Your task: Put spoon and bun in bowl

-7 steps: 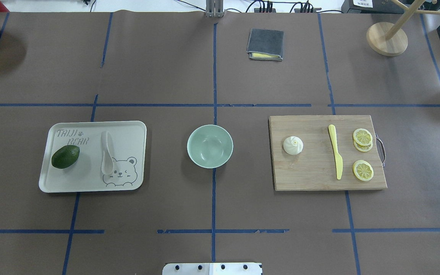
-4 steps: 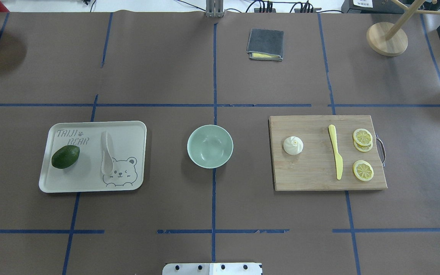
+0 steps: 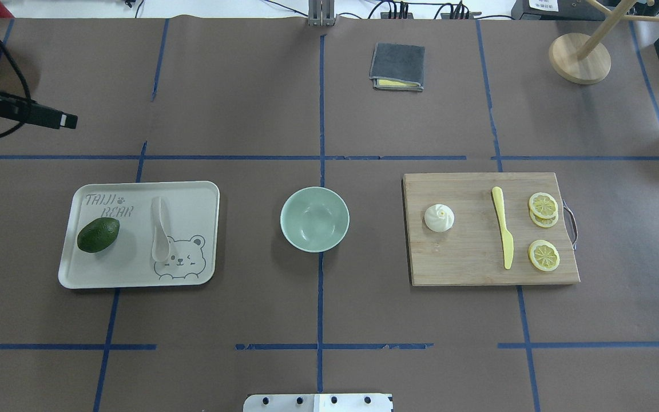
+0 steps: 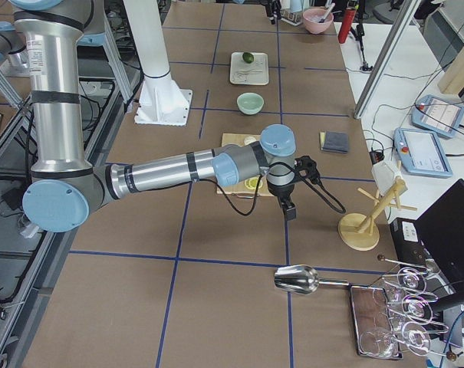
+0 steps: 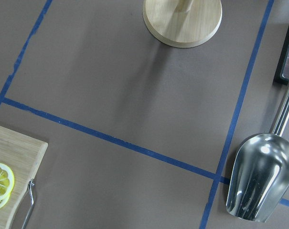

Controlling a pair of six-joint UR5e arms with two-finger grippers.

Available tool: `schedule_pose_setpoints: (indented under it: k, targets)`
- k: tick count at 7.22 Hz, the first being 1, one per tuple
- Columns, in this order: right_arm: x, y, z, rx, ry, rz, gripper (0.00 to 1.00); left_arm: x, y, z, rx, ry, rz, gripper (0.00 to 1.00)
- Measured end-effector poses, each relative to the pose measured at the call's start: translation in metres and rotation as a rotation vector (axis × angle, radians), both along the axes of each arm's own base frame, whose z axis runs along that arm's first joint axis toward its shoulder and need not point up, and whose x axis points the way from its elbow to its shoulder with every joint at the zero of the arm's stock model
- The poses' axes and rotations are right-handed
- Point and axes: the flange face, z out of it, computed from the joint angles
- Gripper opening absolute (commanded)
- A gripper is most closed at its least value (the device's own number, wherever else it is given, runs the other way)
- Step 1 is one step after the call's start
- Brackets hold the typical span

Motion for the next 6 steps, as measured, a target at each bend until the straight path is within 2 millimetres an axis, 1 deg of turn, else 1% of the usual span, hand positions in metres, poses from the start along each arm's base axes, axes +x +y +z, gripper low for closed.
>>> schedule_pose_setpoints:
  k: [1, 2, 3, 5, 6]
  targets:
    - [0.0, 0.001, 0.001, -0.003, 0.0, 0.0, 1.0, 0.029, 0.012, 0.007, -0.083, -0.016, -0.044, 0.93]
    - [0.0, 0.001, 0.003, -0.006, 0.001, 0.0, 1.0, 0.06, 0.023, 0.013, -0.161, -0.044, -0.096, 0.76]
    - [0.0, 0.003, 0.004, -0.008, 0.001, 0.0, 1.0, 0.087, 0.033, 0.02, -0.231, -0.071, -0.153, 0.69]
    - [0.001, 0.007, 0.007, -0.012, 0.001, -0.001, 1.0, 0.137, 0.05, 0.029, -0.325, -0.091, -0.231, 0.68]
    - [0.001, 0.008, 0.007, -0.012, 0.001, -0.002, 1.0, 0.158, 0.05, 0.03, -0.341, -0.109, -0.242, 0.68]
